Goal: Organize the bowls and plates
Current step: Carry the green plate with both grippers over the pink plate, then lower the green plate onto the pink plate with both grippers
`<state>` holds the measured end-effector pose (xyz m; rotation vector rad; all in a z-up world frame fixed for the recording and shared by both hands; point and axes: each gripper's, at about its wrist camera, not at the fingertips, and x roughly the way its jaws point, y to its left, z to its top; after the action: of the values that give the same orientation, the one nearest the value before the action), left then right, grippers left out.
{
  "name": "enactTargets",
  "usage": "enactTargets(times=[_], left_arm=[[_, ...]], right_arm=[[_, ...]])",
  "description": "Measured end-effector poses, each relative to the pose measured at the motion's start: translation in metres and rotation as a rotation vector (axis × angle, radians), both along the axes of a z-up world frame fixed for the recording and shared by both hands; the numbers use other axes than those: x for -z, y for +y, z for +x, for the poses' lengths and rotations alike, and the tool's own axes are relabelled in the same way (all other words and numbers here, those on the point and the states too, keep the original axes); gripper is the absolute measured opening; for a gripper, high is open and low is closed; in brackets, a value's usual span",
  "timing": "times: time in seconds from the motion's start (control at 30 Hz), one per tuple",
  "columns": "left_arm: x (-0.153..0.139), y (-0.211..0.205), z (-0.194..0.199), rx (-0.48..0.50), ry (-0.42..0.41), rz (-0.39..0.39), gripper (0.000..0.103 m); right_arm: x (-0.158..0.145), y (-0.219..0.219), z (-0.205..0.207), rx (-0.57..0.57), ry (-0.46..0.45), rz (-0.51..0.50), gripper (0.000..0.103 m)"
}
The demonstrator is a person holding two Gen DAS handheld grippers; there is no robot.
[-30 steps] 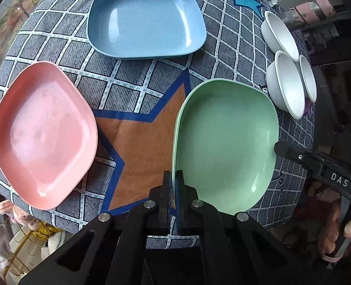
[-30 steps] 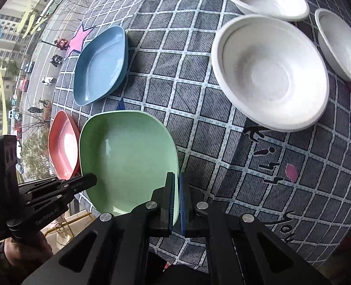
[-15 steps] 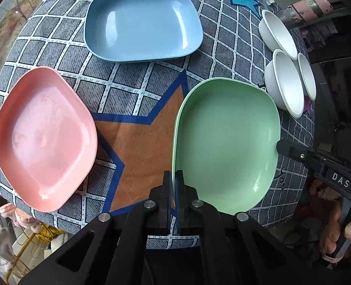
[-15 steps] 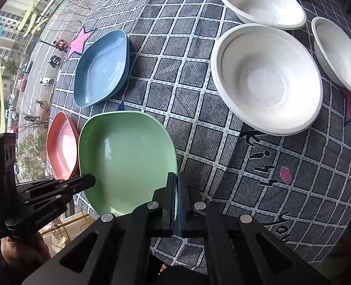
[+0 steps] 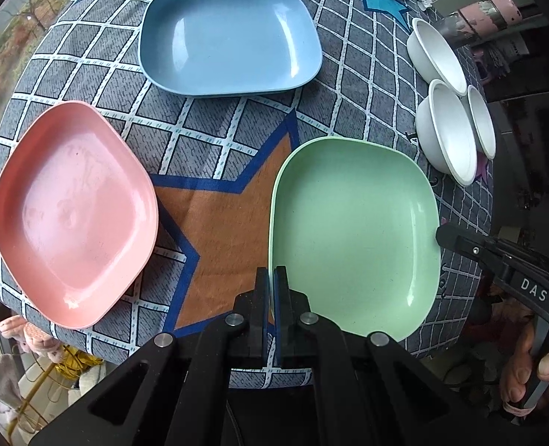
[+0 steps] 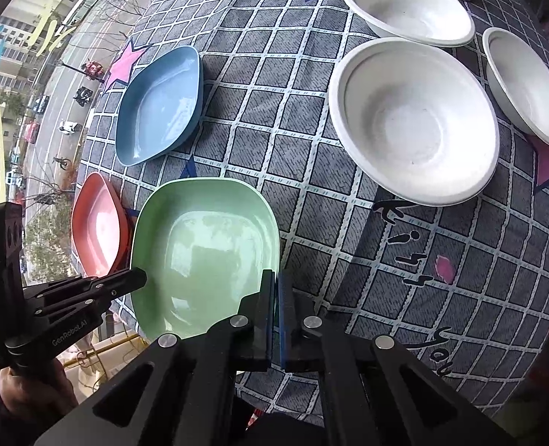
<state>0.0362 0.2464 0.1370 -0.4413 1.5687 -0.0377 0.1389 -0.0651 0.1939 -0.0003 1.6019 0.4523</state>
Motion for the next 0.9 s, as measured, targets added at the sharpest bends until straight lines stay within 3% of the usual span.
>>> enactTargets(times=[0.57, 0.9], left_arm=[[-0.014, 0.010, -0.011, 0.035, -0.017, 0.147, 0.003], [-0.015, 0.038, -0.023, -0.027, -0.013, 0.155, 0.003]], right_arm=[[0.002, 0.032, -0.010, -0.108, -0.008, -0.016, 0.002], [0.001, 0.064, -0.014, -0.168, -0.013, -0.018, 0.002]])
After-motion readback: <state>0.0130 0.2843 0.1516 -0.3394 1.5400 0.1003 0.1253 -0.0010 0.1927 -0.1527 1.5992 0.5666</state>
